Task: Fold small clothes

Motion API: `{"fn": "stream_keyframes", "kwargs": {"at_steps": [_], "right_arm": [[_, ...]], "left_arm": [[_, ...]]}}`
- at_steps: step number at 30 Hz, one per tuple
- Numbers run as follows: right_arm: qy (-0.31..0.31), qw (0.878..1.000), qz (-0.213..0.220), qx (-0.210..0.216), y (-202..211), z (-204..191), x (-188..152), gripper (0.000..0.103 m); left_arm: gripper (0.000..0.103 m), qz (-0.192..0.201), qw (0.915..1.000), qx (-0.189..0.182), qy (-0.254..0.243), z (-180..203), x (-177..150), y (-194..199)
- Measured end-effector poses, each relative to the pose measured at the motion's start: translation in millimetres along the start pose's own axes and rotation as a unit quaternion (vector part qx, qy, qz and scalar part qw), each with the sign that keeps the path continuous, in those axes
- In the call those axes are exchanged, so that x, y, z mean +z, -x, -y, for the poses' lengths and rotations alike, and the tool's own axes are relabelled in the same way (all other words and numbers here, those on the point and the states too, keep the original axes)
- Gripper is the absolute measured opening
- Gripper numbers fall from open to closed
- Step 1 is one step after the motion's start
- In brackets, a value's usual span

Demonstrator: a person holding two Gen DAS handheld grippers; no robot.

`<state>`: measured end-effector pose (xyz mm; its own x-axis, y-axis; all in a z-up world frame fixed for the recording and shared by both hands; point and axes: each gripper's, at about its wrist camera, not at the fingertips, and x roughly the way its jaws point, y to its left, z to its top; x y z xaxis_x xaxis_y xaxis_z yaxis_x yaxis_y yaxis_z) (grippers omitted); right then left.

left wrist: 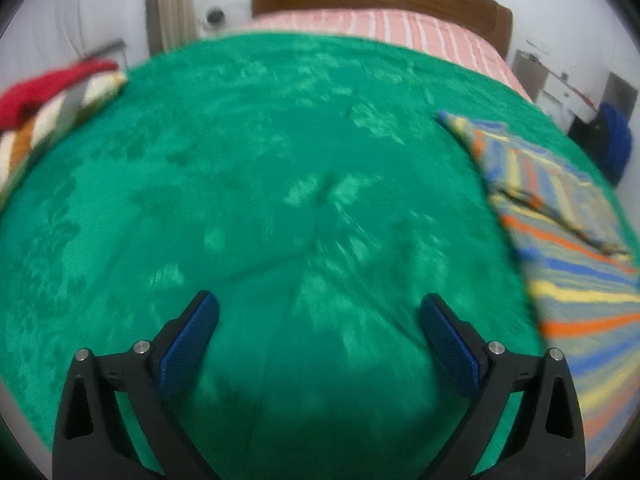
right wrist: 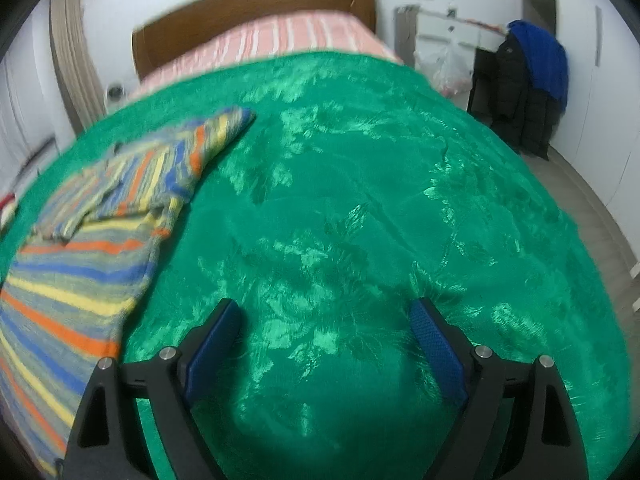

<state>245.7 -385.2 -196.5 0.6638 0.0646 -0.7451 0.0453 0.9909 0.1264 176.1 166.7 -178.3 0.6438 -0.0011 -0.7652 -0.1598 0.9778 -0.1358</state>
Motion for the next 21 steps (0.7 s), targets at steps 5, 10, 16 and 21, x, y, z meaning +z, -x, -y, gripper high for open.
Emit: {"fn": "stream_keyframes", "kwargs": {"at_steps": [5,10,16,21], "right_arm": [[0.067,0.994,-0.012,0.086,78.8,-22.3,-6.2,0.087],[0.107,0.972,-0.131,0.165,113.9,-58.4,-71.0,0.086],[0.061,0.951,-0.236,0.192,96.4,-72.3,-129.6,0.068],[0.068,0.945,-0.261,0.185,74.2,-85.6,-136.1,0.007]], "left_arm": [[0.101,-0.083,0.9903,-0.110,0.016,4.4,-27.9,43.8],[0.087,-0.188,0.9732,-0.130,-0.022,36.7,-86.9,48.9],[0.070,-0.214,0.9697,-0.080,-0.087,59.6,-112.4,50.4],[0.005,-0.253,0.9568,-0.087,-0.114,65.2,-121.3,48.5]]}}
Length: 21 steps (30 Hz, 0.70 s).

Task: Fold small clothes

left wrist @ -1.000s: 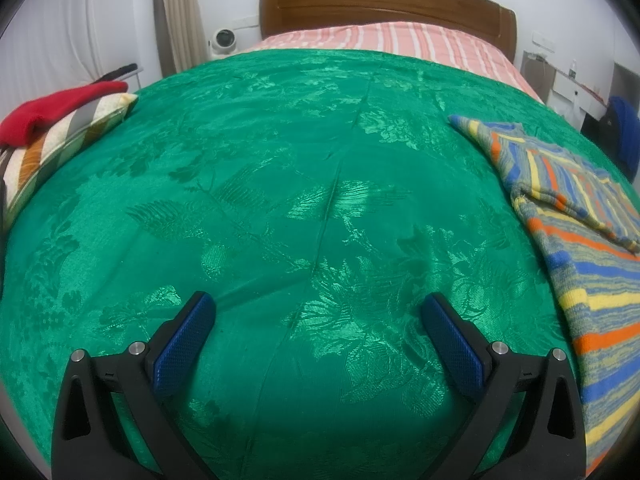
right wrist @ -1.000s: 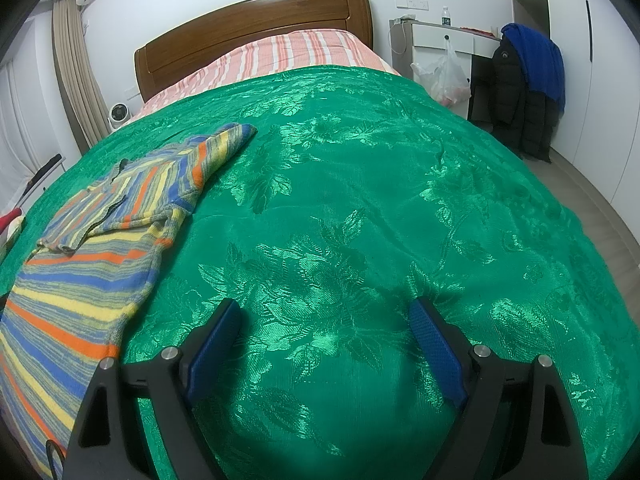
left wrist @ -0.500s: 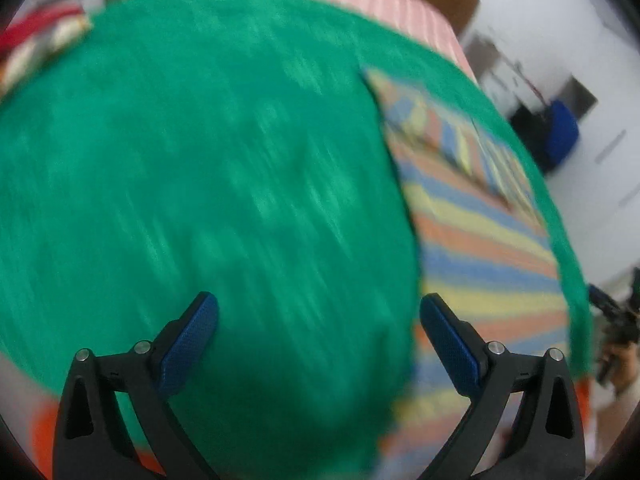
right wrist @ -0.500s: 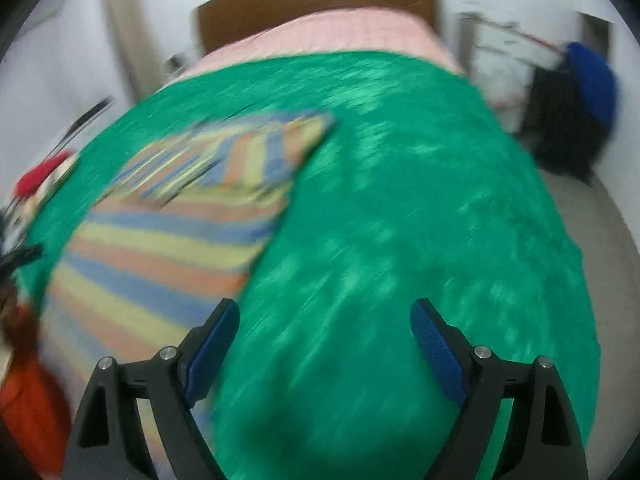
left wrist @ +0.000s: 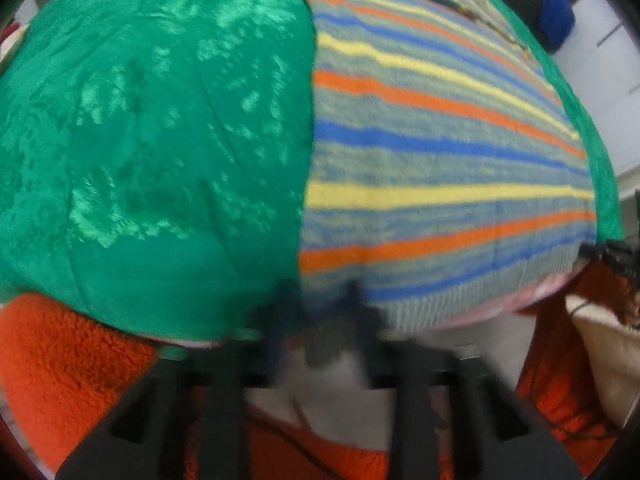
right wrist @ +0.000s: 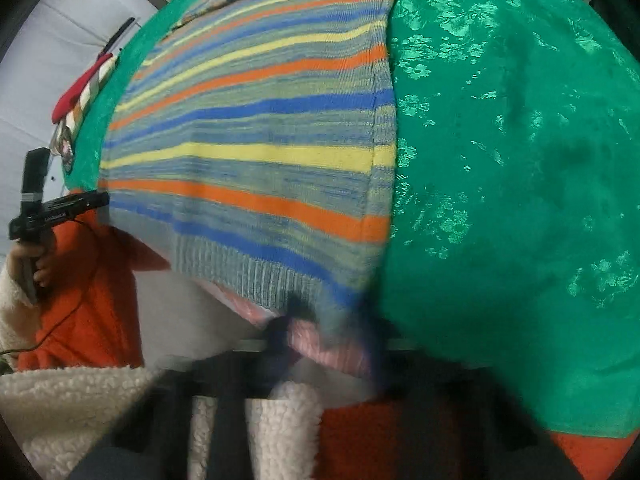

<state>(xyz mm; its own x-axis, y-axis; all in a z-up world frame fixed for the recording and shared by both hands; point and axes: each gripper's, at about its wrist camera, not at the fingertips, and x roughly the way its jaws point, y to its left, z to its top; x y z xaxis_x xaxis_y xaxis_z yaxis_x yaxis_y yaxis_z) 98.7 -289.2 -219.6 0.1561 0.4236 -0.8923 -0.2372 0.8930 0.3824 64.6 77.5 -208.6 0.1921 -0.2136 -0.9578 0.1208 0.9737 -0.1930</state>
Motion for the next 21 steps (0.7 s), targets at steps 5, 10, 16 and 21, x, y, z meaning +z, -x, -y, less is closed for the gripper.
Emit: {"fn": "stream_keyframes", "kwargs": {"at_steps": [5,10,16,21], "right_arm": [[-0.006,1.000,0.021,0.020,20.2,-3.9,2.2,0.007],[-0.022,0.995,0.074,0.065,55.7,-4.0,9.5,0.007],[-0.040,0.983,0.146,0.106,78.5,8.6,60.7,0.007],[-0.047,0.972,0.215,0.081,90.2,26.6,142.6,0.007]], "left_arm": [[0.002,0.003,0.9989,-0.045,0.013,-11.5,-0.3,14.0],[0.001,0.049,0.9887,-0.133,0.050,-32.2,21.2,53.4],[0.001,0.130,0.9730,-0.167,0.092,-58.8,98.2,76.3],[0.001,0.178,0.9681,-0.148,0.095,-55.1,200.2,74.0]]}}
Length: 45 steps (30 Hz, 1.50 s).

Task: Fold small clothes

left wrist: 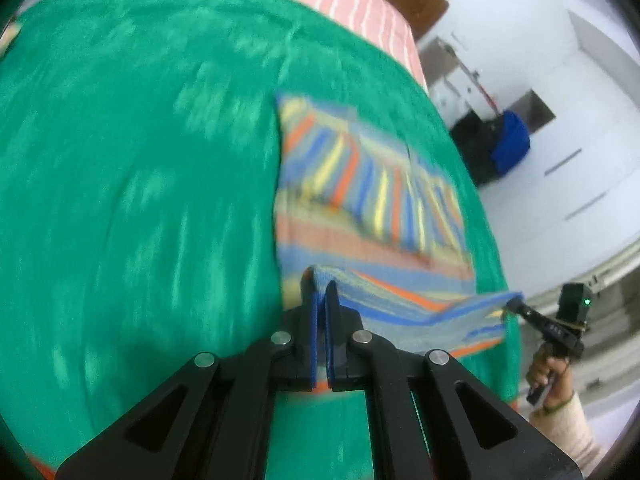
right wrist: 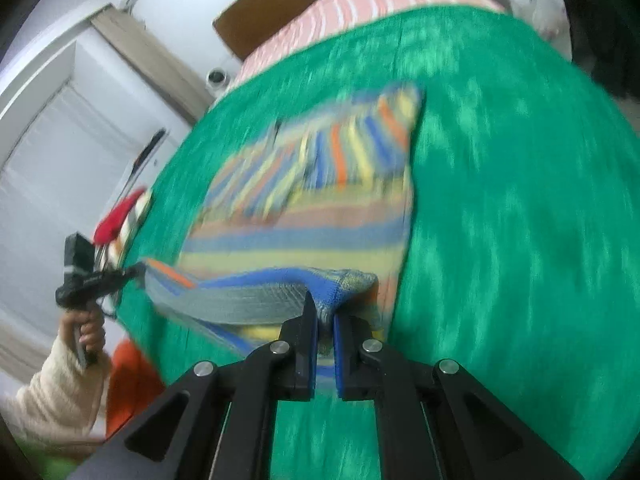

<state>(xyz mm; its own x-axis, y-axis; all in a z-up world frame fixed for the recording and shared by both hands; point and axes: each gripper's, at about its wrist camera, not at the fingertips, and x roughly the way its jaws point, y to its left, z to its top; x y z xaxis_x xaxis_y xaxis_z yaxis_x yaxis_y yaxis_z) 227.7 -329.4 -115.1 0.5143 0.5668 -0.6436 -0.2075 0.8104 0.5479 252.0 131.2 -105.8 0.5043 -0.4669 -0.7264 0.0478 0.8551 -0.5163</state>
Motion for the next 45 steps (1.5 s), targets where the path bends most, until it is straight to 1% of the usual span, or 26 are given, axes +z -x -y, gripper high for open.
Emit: {"fn": "stream_keyframes", "kwargs": {"at_steps": [1,3,8,10,11,12,13,14,15,17,19,21,23,25,27,29,31,32,33,34,36,38,40,42,44,45], "right_arm": [[-0.001,1.000,0.015,-0.004,-6.8,4.9,25.2,0.007],[-0.007,0.999,0.032,-0.011,-22.0,13.4,64.8,0.007],[-0.025,0.998,0.050,-0.025,-82.9,33.4,148.1,0.007],[-0.055,0.995,0.077,-0.013,-107.8,53.4,173.3,0.010],[-0.066,0.994,0.090,-0.009,-115.6,61.3,179.3,0.017],[-0.075,0.992,0.101,-0.019,-121.8,67.9,182.8,0.023],[-0.082,0.990,0.108,-0.044,-125.8,73.4,183.9,0.027],[-0.085,0.989,0.108,-0.062,-127.6,77.2,182.5,0.027],[-0.083,0.989,0.107,-0.066,-126.2,78.2,180.3,0.027],[-0.052,0.990,0.107,-0.076,-111.0,71.5,168.3,0.027],[-0.004,0.993,0.087,-0.083,-97.6,56.7,157.5,0.027],[0.033,0.995,0.058,-0.072,-88.2,36.6,146.4,0.027],[0.053,0.997,0.027,-0.054,-90.7,21.9,139.7,0.027],[0.075,0.997,-0.022,-0.024,-102.8,-7.2,132.4,0.027],[0.085,0.995,-0.059,-0.001,-121.0,-31.9,132.5,0.027],[0.084,0.990,-0.112,0.011,-154.2,-54.9,135.8,0.027],[0.080,0.984,-0.160,-0.006,-206.8,-72.6,150.7,0.027],[0.082,0.982,-0.168,-0.026,-228.8,-77.1,159.9,0.027],[0.088,0.981,-0.164,-0.052,-247.9,-81.5,168.5,0.027],[0.100,0.982,-0.134,-0.088,-272.5,-89.8,187.9,0.027],[0.104,0.986,-0.065,-0.110,-287.4,-102.6,211.1,0.027],[0.095,0.991,-0.012,-0.094,-281.9,-115.5,221.7,0.028],[0.103,0.993,0.006,-0.059,-267.9,-134.8,220.2,0.028],[0.134,0.989,-0.029,-0.059,-260.2,-155.9,208.4,0.028],[0.169,0.980,-0.096,-0.052,-263.2,-176.3,190.7,0.030],[0.188,0.971,-0.137,-0.049,-269.9,-185.3,179.0,0.031]], "left_arm": [[0.001,0.005,1.0000,0.003,-0.004,6.1,8.8,-8.0],[0.001,0.016,0.9997,0.019,-0.008,10.0,47.2,-31.7],[0.004,0.030,0.9975,0.063,-0.005,9.2,120.8,-97.2],[0.025,0.041,0.9947,0.093,0.012,4.1,134.9,-119.1],[0.050,0.041,0.9929,0.107,0.032,-4.7,141.0,-121.2],[0.057,0.044,0.9911,0.111,0.059,-14.6,145.5,-122.5],[0.057,0.051,0.9915,0.096,0.071,-21.4,145.2,-118.3],[0.057,0.056,0.9924,0.081,0.073,-24.9,142.7,-111.9],[0.057,0.058,0.9937,0.071,0.065,-27.4,137.4,-103.7],[0.057,0.054,0.9949,0.082,0.020,-24.6,116.4,-85.4],[0.059,0.044,0.9952,0.084,-0.025,-13.7,94.0,-76.2],[0.074,0.033,0.9937,0.083,-0.068,-3.8,65.2,-65.5],[0.081,0.030,0.9875,0.108,-0.110,1.6,37.7,-62.0],[0.081,0.040,0.9746,0.166,-0.145,1.4,7.4,-59.1],[0.082,0.059,0.9701,0.187,-0.143,-5.6,-15.0,-53.3],[0.087,0.078,0.9703,0.192,-0.125,-15.5,-31.0,-50.3],[0.092,0.098,0.9708,0.194,-0.102,-26.7,-45.4,-49.2],[0.093,0.109,0.9709,0.193,-0.091,-32.2,-52.0,-51.1],[0.093,0.128,0.9689,0.192,-0.090,-35.4,-60.8,-51.4],[0.093,0.145,0.9665,0.188,-0.096,-35.7,-66.4,-49.9],[0.100,0.138,0.9707,0.171,-0.098,-37.2,-63.7,-50.1],[0.101,0.136,0.9736,0.156,-0.096,-41.3,-62.2,-49.5],[0.102,0.143,0.9763,0.137,-0.088,-45.5,-60.6,-47.9],[0.102,0.141,0.9772,0.134,-0.085,-47.1,-57.1,-50.5],[0.102,0.140,0.9762,0.140,-0.089,-45.3,-56.3,-53.5],[0.102,0.139,0.9754,0.145,-0.092,-43.8,-55.9,-54.8]]}}
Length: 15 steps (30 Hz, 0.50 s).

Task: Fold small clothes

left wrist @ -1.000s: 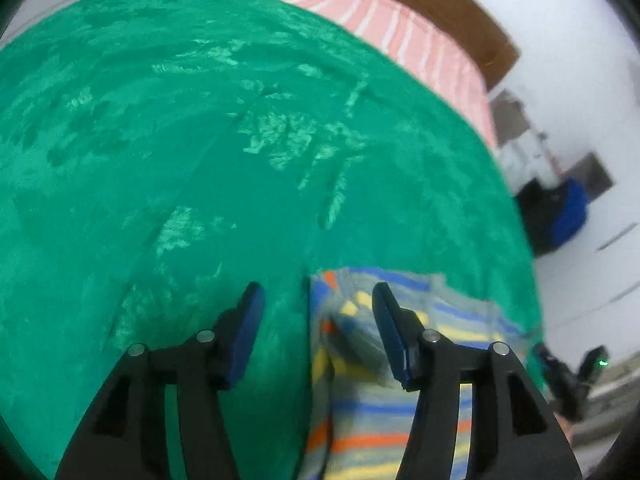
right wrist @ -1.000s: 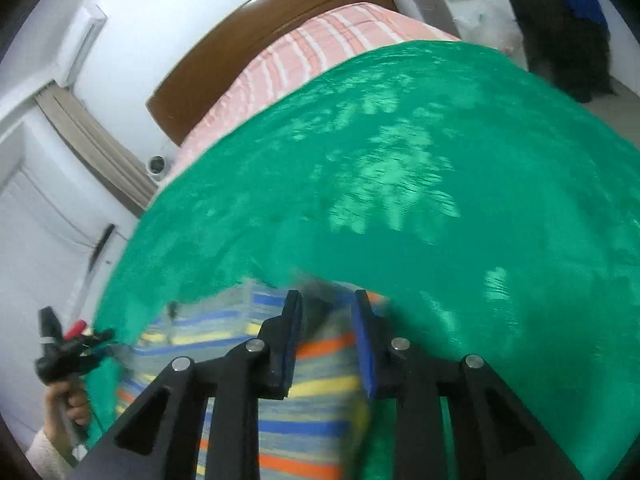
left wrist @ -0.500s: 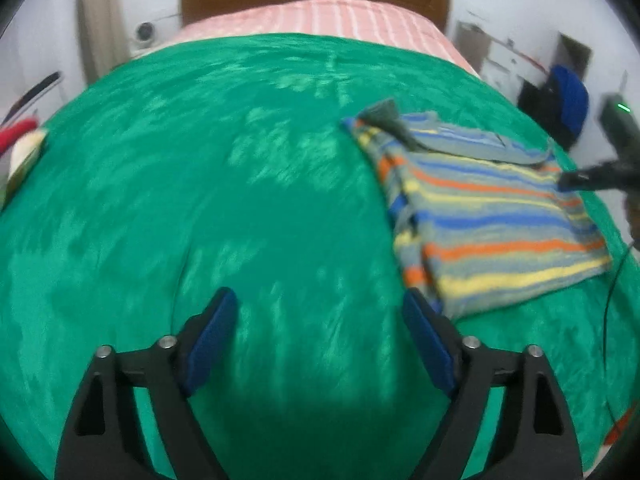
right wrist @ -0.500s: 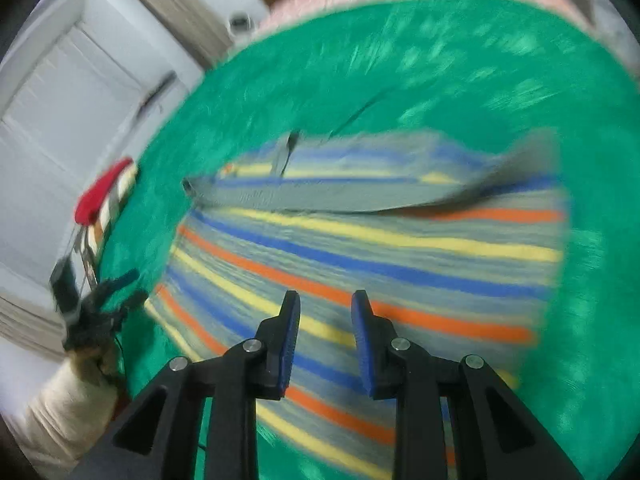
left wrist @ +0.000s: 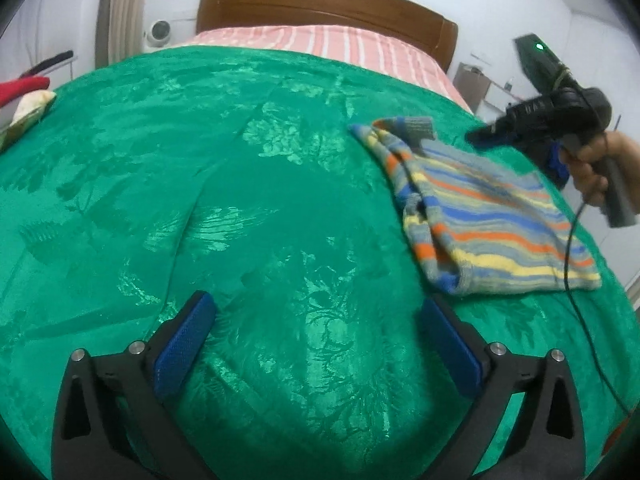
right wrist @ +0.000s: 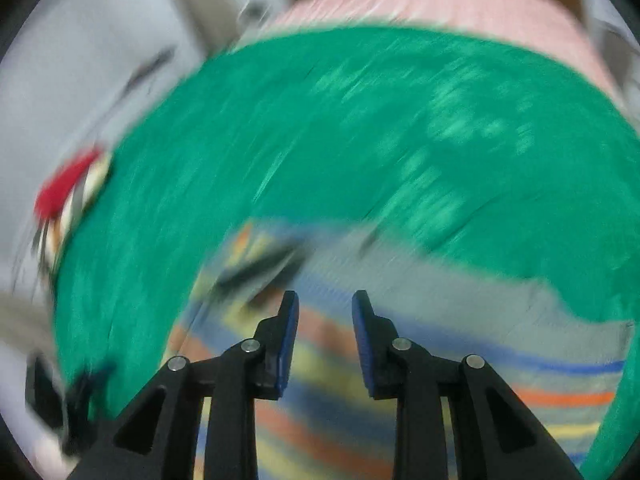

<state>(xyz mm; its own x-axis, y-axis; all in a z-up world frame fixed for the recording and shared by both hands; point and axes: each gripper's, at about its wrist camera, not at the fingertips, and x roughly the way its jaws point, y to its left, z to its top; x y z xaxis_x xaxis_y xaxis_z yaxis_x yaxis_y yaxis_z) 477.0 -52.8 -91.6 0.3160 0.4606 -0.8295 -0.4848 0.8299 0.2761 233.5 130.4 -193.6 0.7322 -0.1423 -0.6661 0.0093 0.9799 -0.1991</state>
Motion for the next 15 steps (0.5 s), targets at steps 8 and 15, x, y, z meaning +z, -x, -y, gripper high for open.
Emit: {"fn": "stream_keyframes", "kwargs": {"at_steps": [8,15], "right_arm": [[0.025,0.998,0.057,-0.027,-71.8,-53.4,47.6,0.031],[0.020,0.997,0.074,0.011,-20.6,-49.9,6.9,0.036]], "left_arm": [[0.102,0.005,1.0000,-0.008,0.004,-1.4,-2.9,2.6],[0.102,0.001,1.0000,-0.005,0.000,-3.0,-4.4,0.1]]}}
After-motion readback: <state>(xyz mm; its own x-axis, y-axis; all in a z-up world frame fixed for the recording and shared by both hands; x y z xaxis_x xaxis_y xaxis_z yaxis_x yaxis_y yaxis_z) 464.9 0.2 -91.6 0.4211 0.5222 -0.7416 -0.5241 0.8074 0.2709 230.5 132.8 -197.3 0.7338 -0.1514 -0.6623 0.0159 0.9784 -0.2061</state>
